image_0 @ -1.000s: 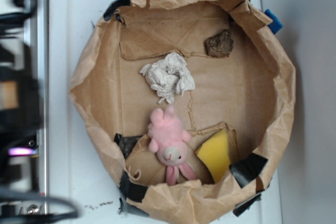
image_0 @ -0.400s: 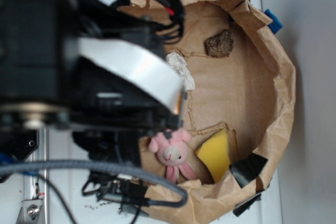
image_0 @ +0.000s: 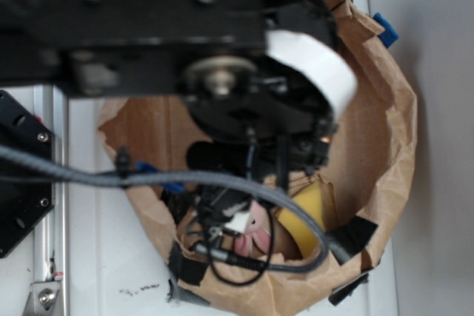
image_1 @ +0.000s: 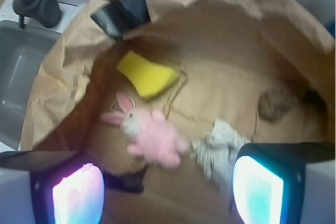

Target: Grab the green sponge.

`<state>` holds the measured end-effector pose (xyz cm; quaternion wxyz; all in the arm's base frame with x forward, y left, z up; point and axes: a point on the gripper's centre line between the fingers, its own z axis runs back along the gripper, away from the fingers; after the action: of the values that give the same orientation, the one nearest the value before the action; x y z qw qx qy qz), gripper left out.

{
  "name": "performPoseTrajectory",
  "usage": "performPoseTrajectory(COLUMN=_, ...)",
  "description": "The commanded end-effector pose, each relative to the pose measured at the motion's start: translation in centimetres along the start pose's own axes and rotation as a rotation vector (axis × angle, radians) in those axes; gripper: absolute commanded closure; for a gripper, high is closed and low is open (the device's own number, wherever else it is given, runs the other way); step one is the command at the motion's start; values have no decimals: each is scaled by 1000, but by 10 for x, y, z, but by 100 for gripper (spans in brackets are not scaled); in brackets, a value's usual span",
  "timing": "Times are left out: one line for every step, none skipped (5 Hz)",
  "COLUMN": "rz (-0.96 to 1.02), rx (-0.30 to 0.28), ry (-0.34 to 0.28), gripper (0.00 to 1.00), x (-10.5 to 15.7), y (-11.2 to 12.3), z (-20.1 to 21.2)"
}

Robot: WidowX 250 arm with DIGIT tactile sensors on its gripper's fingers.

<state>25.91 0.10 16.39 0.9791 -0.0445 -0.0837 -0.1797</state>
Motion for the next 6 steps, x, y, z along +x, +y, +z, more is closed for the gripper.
performPoseTrajectory(rz=-170, rx=0, ry=-92, gripper=0, x=19, y=20, z=-15)
performPoseTrajectory(rz=-218, rx=-14, ry=-104, gripper=0, x=13, y=19, z=-31)
performPoseTrajectory(rz=-225, rx=-25, ry=-86, gripper=0, x=7, y=31, z=-49)
performPoseTrajectory(rz=-267, rx=-25, ry=-86, gripper=0, x=7, y=30, z=-62)
performPoseTrajectory(rz=-233, rx=-9, ry=-58, gripper=0, x=18, y=33, z=-72)
performPoseTrajectory(rz=-263, rx=-13, ry=-67, gripper=0, x=29, y=21, z=-82)
